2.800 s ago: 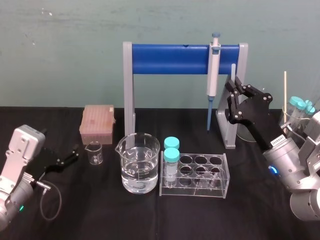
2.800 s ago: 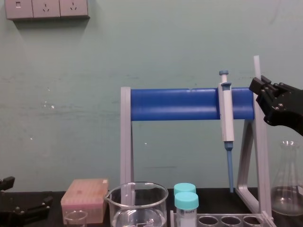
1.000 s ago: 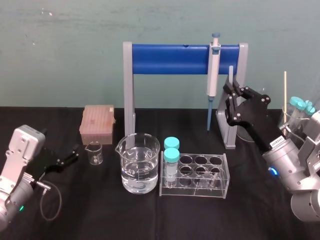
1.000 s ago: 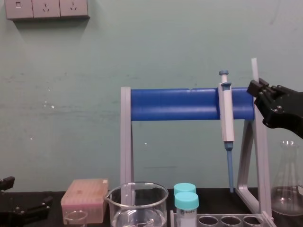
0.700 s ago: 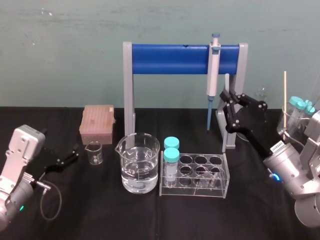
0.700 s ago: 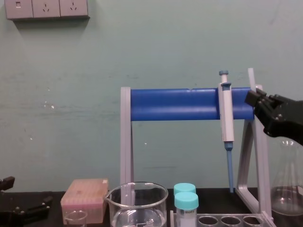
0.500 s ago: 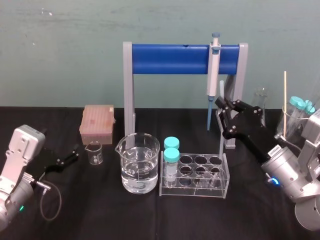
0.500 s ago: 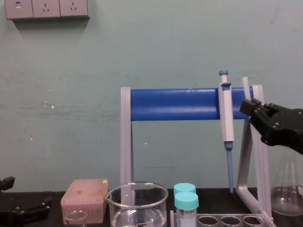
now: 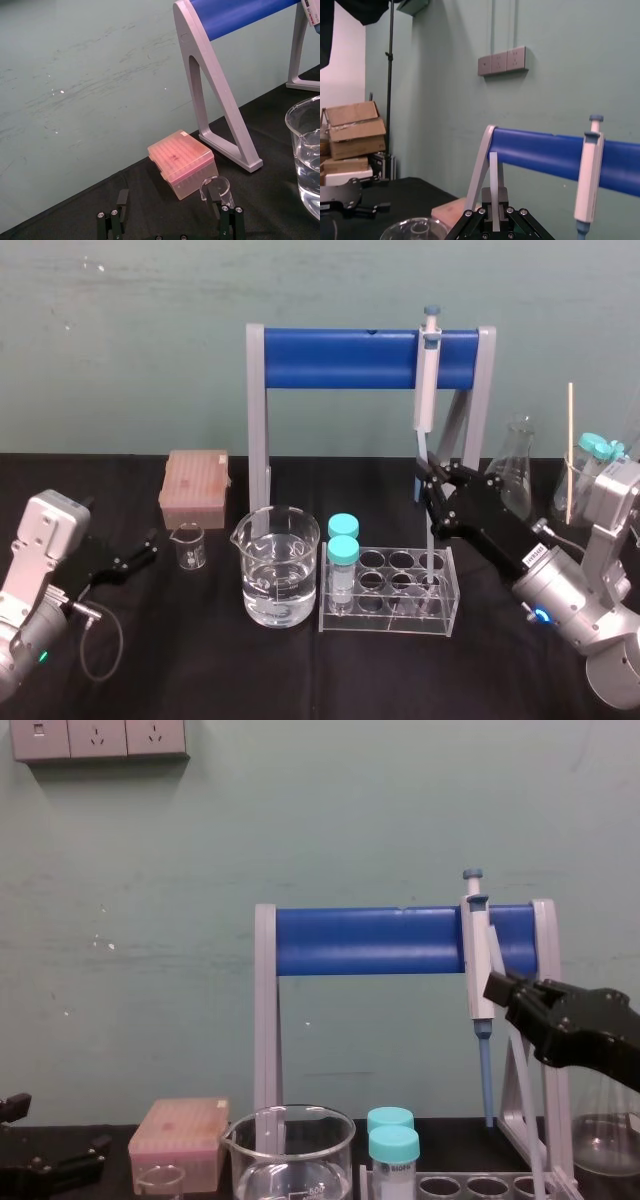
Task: Pick up the stirring rod with one hand, then place it down.
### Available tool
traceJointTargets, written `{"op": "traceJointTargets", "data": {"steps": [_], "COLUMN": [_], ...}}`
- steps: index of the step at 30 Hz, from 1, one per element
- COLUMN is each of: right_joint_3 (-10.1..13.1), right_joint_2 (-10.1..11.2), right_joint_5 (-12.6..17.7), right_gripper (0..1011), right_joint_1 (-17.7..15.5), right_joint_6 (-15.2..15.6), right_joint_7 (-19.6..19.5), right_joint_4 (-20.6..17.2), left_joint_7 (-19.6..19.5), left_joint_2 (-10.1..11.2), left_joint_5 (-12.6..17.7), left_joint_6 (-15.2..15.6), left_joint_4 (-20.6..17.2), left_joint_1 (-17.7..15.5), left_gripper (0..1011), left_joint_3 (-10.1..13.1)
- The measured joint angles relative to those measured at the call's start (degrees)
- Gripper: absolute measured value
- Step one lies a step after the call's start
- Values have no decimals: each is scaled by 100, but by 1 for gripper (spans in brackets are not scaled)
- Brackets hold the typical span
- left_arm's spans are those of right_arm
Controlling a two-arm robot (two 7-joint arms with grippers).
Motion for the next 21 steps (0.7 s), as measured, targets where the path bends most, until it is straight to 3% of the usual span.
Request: {"op": "traceJointTargets", "data": {"steps": [8,21], "right_joint_3": [-73,-264], "right_joint_2": [25,21], "right_joint_5": [73,21], "right_gripper": [67,67], "right_joint_1": [53,259], "right_joint_6": [249,267], "right_joint_7": [95,272], "right_joint_4": [150,583], "left_joint_7": [0,0], "left_joint_2": [0,0], "left_joint_5": [0,0], "left_joint_6": [0,0], "left_joint_4": [0,0], "left_joint_1": [0,0], "left_gripper": [1000,1000], "left_joint_3": [0,0]}}
